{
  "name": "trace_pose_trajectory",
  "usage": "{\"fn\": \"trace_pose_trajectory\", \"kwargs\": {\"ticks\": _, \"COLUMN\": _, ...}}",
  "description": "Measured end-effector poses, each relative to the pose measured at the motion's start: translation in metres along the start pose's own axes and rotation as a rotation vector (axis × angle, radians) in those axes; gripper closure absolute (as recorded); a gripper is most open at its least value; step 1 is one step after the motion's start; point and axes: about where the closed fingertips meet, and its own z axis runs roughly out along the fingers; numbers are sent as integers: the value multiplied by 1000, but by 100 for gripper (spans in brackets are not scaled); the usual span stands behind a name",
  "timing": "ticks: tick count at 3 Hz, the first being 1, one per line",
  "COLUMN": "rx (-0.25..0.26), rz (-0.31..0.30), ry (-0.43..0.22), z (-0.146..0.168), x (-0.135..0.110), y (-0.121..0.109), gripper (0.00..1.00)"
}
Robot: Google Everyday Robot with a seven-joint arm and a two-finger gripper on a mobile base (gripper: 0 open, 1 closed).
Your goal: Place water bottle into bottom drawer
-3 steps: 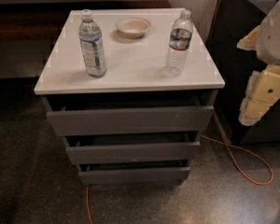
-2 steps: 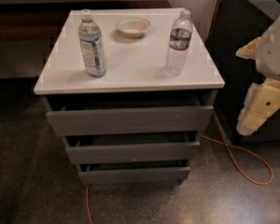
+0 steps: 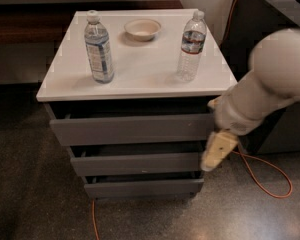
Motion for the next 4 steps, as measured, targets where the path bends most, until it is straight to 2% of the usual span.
{"fn": "trace_pose_trajectory", "kwargs": {"ticks": 1, "rx": 21, "rz": 11, "ry": 56, "z": 113, "x": -5, "y": -60, "gripper": 0}}
{"fn": "trace_pose_trajectory", "kwargs": {"ticks": 2, "rx": 43, "rz": -45, "ry": 107, "z": 171, "x": 6, "y": -89, "gripper": 0}}
{"fn": "trace_pose_trajectory", "kwargs": {"ticks": 3, "rx": 43, "rz": -45, "ry": 107, "z": 171, "x": 6, "y": -89, "gripper": 0}}
{"fn": "trace_pose_trajectory", "kwargs": {"ticks": 4, "rx": 64, "rz": -35, "ry": 65, "z": 165, "x": 4, "y": -86, "gripper": 0}}
